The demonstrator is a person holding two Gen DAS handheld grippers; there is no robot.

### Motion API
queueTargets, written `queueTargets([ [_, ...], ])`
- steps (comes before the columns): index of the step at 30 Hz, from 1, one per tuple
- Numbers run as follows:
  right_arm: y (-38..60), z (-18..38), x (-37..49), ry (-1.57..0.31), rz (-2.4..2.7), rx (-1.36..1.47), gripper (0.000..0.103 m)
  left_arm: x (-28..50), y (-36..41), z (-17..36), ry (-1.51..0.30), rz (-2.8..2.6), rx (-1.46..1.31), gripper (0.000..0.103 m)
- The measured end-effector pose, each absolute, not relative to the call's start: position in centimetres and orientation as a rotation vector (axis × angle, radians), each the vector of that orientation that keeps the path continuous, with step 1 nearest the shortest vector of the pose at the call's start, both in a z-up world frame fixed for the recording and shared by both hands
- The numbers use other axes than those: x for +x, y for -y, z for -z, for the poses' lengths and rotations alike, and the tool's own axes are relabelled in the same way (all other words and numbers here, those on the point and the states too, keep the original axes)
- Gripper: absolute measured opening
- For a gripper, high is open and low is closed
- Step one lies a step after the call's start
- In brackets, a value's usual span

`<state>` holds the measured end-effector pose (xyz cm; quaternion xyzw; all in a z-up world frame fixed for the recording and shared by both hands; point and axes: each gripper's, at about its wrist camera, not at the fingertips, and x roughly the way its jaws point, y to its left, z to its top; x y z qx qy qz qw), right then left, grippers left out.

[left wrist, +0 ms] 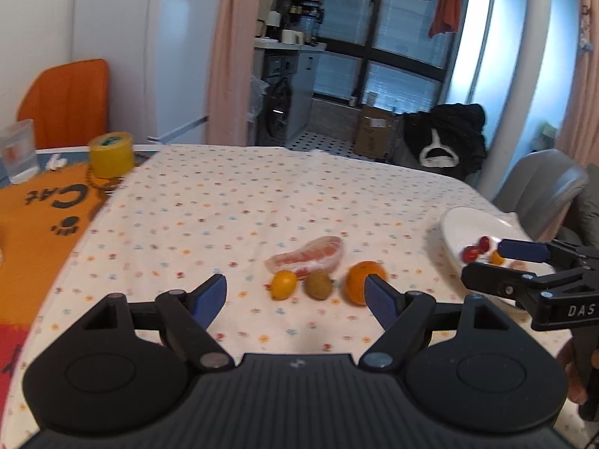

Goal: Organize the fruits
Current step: 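Withdraw both tools from the plate back toward the remaining fruit, then grasp the large orange with the right tool while the left grasps a small orange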

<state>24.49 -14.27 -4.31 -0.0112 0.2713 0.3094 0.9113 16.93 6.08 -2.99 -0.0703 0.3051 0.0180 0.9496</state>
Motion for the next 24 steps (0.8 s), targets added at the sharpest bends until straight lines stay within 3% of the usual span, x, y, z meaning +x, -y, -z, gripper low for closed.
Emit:
queueTargets([
  [20, 9.3, 6.3, 26.2, -0.649, -0.73, -0.098, 0.102, 19.0, -8.4, 5.1, -0.645, -0.08, -0.215, 0.078],
  [24, 8.8, 6.9, 26.8, -0.672, -0.738, -0.098, 0.094, 19.7, -8.1, 5.7, -0.657, -0.076, -0.207, 0.075],
])
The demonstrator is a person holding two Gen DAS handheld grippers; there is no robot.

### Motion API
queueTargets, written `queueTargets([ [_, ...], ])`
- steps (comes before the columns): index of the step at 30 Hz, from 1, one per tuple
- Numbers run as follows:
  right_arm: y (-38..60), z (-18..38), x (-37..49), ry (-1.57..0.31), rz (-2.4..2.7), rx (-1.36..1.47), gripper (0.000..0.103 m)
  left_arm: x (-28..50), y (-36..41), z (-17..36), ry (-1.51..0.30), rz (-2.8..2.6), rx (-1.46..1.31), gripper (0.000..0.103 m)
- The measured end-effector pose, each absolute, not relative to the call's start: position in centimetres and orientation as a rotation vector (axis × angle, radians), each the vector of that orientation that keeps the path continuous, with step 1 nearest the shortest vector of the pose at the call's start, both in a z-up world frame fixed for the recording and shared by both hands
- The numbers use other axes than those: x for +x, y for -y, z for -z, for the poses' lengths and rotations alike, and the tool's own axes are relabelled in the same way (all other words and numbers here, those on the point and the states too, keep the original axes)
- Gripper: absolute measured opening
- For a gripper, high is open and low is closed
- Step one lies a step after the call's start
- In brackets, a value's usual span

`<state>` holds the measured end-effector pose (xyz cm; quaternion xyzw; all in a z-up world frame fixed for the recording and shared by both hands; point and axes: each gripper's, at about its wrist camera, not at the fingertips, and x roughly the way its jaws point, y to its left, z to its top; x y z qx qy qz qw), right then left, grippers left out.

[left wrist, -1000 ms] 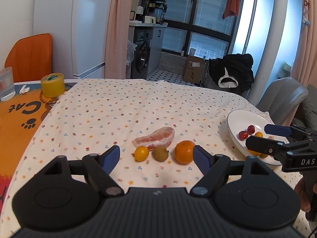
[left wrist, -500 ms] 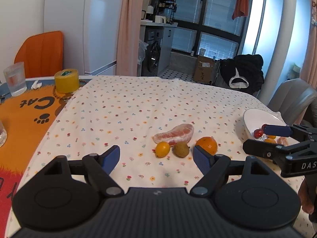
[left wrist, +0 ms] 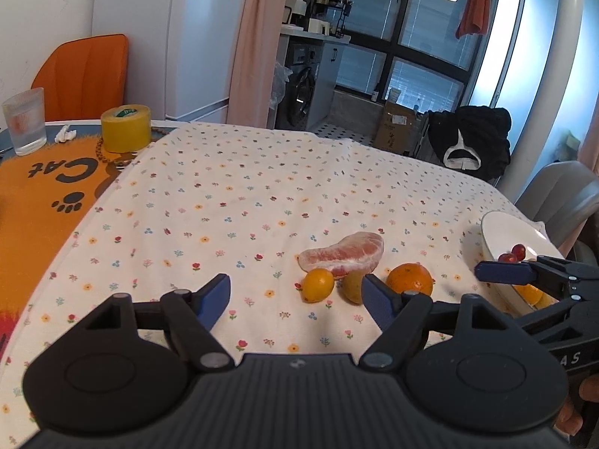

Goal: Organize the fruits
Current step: 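Grasp the large orange with the right tool while the left grasps a small orange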

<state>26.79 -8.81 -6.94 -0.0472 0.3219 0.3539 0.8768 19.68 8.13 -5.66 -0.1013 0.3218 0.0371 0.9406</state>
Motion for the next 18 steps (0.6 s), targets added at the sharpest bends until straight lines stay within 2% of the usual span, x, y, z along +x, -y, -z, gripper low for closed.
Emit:
queueTargets([
  [4, 8.4, 7.5, 27.6, -0.698, -0.74, -0.1, 0.081, 20.4, -7.8, 6.2, -0.666, -0.063, -0.202, 0.07],
  [10, 7.8, 8.3, 28.4, -0.725, -0.741, -0.106, 0.064, 21.7, -7.0, 7.1, -0.69, -0.052, -0.183, 0.055],
  [13, 7.6, 8.6, 28.6, -0.728, -0.736, -0.116, 0.061, 22.2, -6.9, 7.4, -0.697, -0.053, -0.179, 0.051],
  [18, 7.4, 9.0, 28.9, -0.738, -0.739, -0.117, 0.049, 23.0, -6.5, 8.0, -0.71, -0.051, -0.165, 0.04],
])
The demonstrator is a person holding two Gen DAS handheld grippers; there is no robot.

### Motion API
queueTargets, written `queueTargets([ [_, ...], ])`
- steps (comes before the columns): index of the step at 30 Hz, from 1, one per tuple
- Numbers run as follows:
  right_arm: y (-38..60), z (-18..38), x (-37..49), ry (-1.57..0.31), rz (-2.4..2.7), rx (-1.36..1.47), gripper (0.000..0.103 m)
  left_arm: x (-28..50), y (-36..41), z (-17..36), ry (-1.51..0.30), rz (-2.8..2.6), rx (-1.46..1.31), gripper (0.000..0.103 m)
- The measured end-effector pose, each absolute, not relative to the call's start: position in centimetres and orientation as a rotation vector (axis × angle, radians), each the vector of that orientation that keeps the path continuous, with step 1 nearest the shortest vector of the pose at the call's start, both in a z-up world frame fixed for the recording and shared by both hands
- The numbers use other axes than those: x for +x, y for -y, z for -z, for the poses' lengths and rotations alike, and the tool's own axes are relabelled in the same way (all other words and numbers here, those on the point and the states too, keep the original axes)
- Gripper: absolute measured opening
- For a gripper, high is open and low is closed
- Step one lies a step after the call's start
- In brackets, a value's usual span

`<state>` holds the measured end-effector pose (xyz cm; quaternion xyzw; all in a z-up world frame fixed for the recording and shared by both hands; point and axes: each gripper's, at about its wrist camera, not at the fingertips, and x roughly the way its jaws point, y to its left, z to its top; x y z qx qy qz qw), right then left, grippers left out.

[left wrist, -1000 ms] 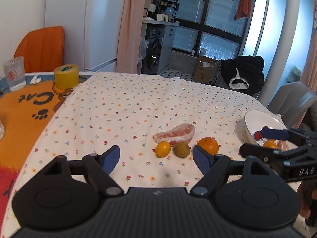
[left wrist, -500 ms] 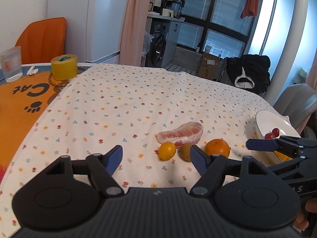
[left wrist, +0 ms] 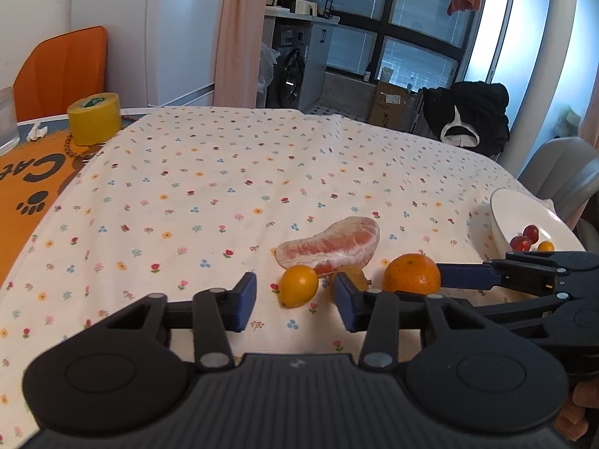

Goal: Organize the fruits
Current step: 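Grasp the large orange with the right tool while the left grasps a small orange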

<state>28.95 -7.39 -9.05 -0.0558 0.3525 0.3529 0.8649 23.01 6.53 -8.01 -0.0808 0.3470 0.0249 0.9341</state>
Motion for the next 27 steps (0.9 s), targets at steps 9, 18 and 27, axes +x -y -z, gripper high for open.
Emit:
queueTargets([
  [9, 8.0, 9.0, 28.7, -0.734, -0.739, -0.101, 0.04, 23.4, -6.3, 8.6, -0.721, -0.052, -0.164, 0.022],
  [18, 9.1, 8.1, 27.6, -0.698, -0.718, -0.097, 0.04, 22.2, -5.7, 7.1, -0.685, -0.047, -0.165, 0.022],
  [27, 11.3, 6.5, 26.5, -0.651, -0.694, -0.07, 0.04, 20.9, -4.4, 5.4, -0.645, -0.021, -0.164, 0.022],
])
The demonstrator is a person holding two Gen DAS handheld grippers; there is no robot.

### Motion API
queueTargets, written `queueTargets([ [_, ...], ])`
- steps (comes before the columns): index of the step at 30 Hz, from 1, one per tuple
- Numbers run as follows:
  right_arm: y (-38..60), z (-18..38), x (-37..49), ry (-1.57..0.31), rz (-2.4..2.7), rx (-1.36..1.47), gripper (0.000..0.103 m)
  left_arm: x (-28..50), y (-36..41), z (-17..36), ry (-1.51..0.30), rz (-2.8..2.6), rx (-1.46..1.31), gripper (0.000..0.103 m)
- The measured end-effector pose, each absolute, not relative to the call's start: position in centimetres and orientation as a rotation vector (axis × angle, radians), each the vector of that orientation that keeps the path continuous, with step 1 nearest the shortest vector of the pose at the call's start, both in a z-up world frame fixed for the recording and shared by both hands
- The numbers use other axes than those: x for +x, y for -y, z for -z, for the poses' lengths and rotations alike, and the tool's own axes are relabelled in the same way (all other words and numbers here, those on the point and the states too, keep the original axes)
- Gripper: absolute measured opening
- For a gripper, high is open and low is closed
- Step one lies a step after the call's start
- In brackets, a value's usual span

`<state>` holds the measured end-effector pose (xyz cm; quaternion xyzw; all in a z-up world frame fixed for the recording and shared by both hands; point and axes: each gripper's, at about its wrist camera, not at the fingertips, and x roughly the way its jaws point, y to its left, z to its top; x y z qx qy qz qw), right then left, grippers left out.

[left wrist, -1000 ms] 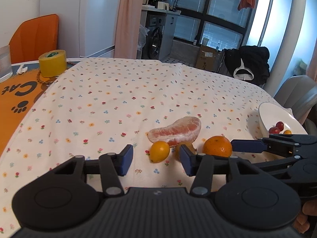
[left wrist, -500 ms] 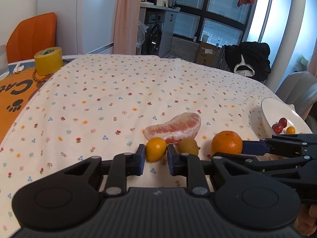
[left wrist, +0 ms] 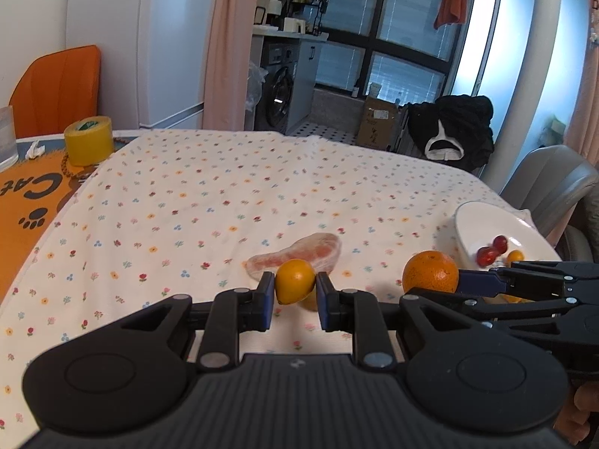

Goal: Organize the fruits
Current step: 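Grasp the large orange with the right tool while the left grasps a small orange, then carry both oranges over the white plate and open both tools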

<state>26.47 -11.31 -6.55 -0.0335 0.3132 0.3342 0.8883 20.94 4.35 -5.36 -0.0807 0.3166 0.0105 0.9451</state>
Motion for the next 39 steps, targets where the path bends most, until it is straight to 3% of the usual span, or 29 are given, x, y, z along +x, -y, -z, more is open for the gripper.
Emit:
queueTargets([
  [39, 25.1, 4.0, 24.2, -0.538, -0.42, 0.022, 0.04, 22.0, 6.2, 2.5, -0.578, 0.195, -0.114, 0.022],
])
